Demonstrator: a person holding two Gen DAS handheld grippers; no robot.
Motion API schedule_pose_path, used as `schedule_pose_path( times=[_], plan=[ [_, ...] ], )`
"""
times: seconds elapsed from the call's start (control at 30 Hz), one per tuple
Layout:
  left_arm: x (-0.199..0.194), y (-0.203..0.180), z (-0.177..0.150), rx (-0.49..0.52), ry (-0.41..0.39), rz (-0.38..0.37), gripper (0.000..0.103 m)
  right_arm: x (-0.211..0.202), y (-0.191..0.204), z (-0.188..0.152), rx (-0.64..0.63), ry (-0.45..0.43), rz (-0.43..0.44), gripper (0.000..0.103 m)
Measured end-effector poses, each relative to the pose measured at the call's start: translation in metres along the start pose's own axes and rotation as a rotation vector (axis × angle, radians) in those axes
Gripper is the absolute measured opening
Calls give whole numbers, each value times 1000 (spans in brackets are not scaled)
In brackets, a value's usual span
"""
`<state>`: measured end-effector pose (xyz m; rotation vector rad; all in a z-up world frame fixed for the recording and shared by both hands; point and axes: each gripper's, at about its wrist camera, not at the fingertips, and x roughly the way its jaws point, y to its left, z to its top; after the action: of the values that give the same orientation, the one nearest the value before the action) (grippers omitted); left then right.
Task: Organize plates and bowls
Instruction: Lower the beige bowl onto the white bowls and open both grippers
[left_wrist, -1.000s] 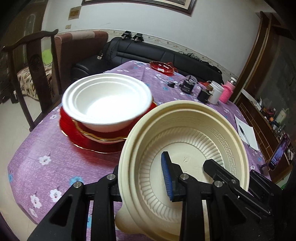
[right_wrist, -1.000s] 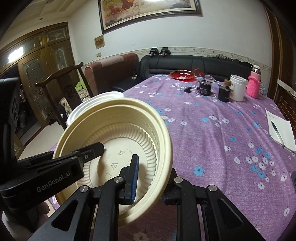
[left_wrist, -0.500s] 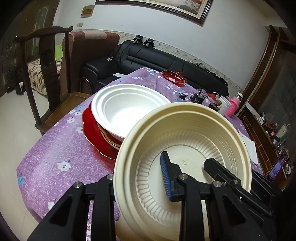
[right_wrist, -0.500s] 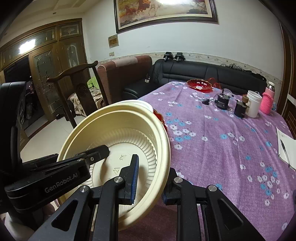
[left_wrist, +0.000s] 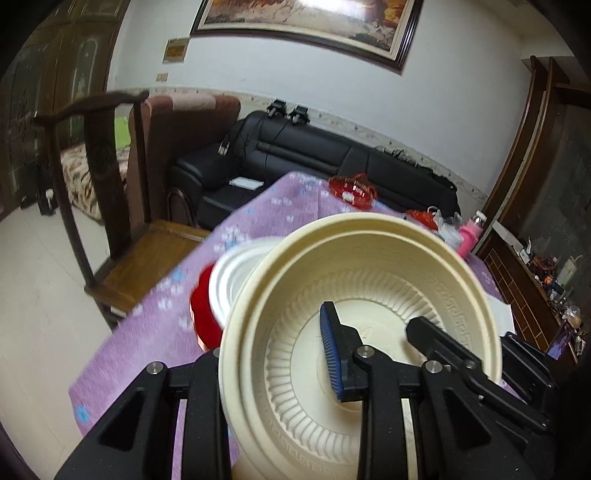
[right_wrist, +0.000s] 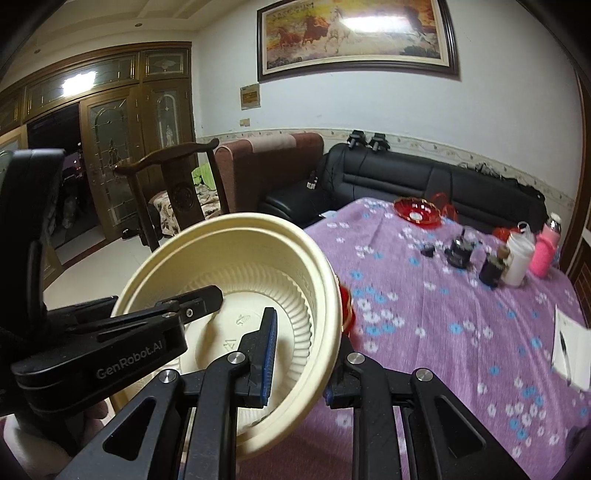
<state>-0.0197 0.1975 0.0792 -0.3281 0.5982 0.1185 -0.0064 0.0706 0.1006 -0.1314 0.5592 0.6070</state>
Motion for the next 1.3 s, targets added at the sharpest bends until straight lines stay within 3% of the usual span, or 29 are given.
schedule_pose_path(
  times=[0.1, 0.23, 0.6, 0.93, 1.0, 1.13, 1.3],
  plan=[
    [0, -5, 24, 41, -55, 44, 28, 10, -4, 22, 15, 6, 21, 22],
    [17, -3, 40, 60, -66, 100, 28, 38, -6, 38, 39, 59, 42, 22],
    [90, 33, 34, 26, 83, 172, 29, 121, -17, 18, 121, 226, 45, 22],
    [110, 46, 30, 4, 117, 179, 35, 141, -17, 14, 125, 237, 31, 22],
    [109, 48, 29, -4, 113, 180, 39, 141, -16, 14, 124, 228, 24, 22],
    [105, 51, 30, -24, 89, 189, 64, 141, -19, 14, 151, 212, 33, 25],
    [101, 58, 31, -54, 75, 199, 73, 138, -23, 14, 192, 179, 47, 38]
  ],
)
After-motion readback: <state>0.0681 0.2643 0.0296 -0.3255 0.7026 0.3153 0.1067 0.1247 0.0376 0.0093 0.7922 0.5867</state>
